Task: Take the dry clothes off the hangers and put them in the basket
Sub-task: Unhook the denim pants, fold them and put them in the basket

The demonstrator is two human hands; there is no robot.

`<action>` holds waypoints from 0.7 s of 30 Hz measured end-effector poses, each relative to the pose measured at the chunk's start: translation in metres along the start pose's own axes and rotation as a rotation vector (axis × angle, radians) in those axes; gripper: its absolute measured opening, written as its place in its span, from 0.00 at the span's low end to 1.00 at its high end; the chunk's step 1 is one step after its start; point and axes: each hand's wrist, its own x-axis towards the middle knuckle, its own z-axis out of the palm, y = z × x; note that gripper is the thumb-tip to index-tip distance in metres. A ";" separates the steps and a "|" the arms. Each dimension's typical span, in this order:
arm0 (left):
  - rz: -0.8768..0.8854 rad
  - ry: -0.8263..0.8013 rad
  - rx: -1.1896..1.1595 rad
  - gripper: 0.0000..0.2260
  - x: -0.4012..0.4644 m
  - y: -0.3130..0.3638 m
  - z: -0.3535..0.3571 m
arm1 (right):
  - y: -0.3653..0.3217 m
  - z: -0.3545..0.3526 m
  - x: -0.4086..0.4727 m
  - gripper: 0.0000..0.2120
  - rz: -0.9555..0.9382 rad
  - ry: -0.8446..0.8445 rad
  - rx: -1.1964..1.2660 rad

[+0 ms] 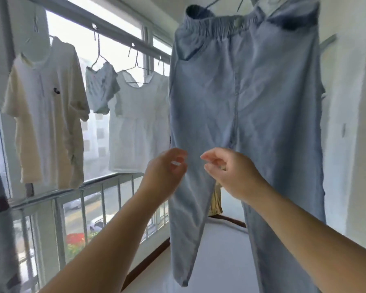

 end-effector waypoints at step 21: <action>0.484 0.354 0.111 0.18 0.233 0.072 -0.029 | -0.056 -0.110 0.194 0.11 -0.253 0.497 -0.626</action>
